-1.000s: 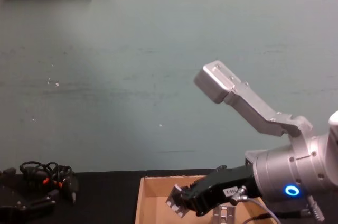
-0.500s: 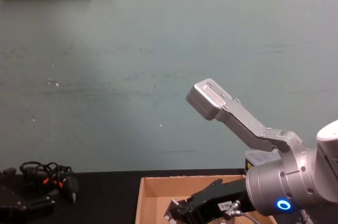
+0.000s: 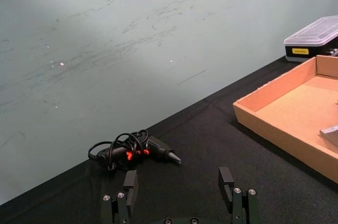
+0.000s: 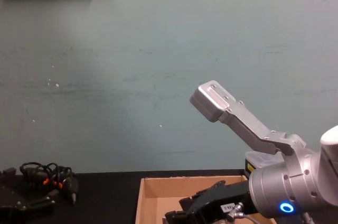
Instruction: Use one hand to pick up the angle iron from the table and place it into the box.
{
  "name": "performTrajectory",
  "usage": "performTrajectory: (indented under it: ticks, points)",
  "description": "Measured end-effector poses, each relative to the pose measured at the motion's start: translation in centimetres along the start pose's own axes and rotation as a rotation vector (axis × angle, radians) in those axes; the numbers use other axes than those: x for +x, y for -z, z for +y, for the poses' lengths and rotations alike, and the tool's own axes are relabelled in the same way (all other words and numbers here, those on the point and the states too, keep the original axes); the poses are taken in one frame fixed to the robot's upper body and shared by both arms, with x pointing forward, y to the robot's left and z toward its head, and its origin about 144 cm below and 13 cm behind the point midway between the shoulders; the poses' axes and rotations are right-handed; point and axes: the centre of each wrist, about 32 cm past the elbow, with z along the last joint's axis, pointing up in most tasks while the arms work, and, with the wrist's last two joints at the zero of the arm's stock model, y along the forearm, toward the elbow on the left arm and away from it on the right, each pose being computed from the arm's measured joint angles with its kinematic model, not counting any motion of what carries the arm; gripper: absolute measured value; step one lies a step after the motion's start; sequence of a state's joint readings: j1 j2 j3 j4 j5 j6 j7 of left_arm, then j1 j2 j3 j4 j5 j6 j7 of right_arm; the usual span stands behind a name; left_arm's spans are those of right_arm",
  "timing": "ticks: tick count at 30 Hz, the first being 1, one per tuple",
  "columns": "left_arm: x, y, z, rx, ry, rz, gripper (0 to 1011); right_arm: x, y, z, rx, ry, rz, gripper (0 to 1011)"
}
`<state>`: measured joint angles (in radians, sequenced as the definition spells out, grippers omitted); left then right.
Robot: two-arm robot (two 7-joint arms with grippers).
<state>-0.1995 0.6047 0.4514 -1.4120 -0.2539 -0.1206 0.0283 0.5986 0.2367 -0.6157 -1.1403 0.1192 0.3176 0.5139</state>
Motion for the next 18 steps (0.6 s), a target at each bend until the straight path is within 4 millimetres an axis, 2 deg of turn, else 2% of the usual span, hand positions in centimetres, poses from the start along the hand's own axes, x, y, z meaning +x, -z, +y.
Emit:
performTrajectory:
  ticks: [3, 5, 6, 11, 18]
  points:
    - [0.0, 0.0, 0.0, 0.000, 0.000, 0.000, 1000, 0.0, 0.0, -0.2, 0.012, 0.004, 0.001, 450]
    - [0.0, 0.0, 0.0, 0.000, 0.000, 0.000, 1000, 0.1, 0.0, -0.3, 0.017, 0.006, 0.003, 560]
    - [0.0, 0.0, 0.0, 0.000, 0.000, 0.000, 1000, 0.1, 0.0, -0.3, 0.020, 0.008, 0.004, 560]
    - [0.0, 0.0, 0.0, 0.000, 0.000, 0.000, 1000, 0.1, -0.1, -0.9, 0.040, 0.028, 0.011, 711]
    - [0.0, 0.0, 0.0, 0.000, 0.000, 0.000, 1000, -0.2, -0.5, -2.7, 0.085, 0.076, 0.028, 917]
